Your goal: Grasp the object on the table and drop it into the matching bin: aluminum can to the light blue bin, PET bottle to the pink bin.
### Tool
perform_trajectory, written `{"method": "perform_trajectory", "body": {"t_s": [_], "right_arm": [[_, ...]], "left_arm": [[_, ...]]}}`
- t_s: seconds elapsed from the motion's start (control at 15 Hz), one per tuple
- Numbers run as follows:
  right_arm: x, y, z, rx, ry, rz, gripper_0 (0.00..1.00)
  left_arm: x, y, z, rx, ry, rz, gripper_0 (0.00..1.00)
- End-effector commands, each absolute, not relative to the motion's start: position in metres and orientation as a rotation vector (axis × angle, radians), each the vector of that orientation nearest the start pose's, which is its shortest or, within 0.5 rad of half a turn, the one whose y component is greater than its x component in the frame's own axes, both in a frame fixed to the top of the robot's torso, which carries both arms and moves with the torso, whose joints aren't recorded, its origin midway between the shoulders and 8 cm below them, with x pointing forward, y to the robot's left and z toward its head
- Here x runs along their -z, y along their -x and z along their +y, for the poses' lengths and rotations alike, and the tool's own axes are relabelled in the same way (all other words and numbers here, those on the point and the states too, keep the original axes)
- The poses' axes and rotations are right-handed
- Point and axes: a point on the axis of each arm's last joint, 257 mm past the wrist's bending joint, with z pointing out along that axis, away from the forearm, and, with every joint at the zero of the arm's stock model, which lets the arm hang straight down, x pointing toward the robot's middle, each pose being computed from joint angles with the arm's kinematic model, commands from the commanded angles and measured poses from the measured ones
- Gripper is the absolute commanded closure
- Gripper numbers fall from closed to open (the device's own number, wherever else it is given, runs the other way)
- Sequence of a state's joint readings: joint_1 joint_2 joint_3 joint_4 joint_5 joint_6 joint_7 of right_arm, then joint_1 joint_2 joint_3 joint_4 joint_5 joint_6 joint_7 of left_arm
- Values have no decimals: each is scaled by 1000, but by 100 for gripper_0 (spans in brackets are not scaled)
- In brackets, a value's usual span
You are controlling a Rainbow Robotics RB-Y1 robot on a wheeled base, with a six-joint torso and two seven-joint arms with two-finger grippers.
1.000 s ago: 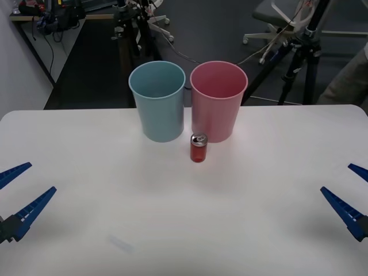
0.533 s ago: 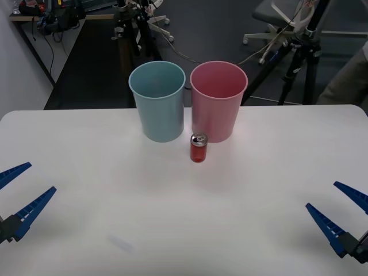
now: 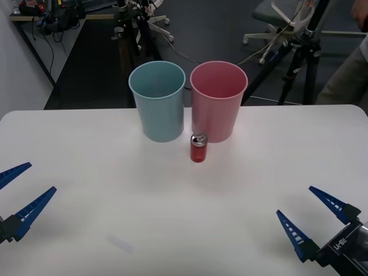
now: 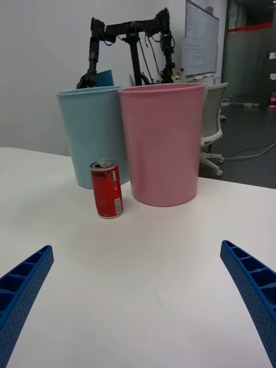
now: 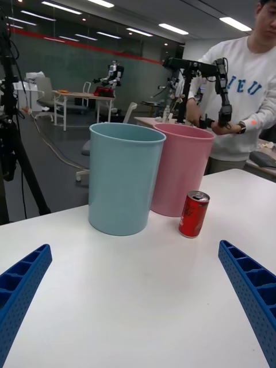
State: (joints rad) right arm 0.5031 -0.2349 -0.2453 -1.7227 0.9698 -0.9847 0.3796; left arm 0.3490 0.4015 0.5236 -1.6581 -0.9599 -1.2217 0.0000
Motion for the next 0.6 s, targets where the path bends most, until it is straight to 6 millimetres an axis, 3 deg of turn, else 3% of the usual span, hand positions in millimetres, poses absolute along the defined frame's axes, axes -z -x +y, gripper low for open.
{"method": "perform_trajectory", "body": {"t_s": [0.07, 0.6], "right_arm": [[258, -338, -221, -398, 464, 1466, 0], [273, -371, -146, -327, 436, 1477, 0]], "left_arm": [[169, -342, 330, 567, -465, 1441, 0], [169, -342, 330, 567, -465, 1441, 0]]}}
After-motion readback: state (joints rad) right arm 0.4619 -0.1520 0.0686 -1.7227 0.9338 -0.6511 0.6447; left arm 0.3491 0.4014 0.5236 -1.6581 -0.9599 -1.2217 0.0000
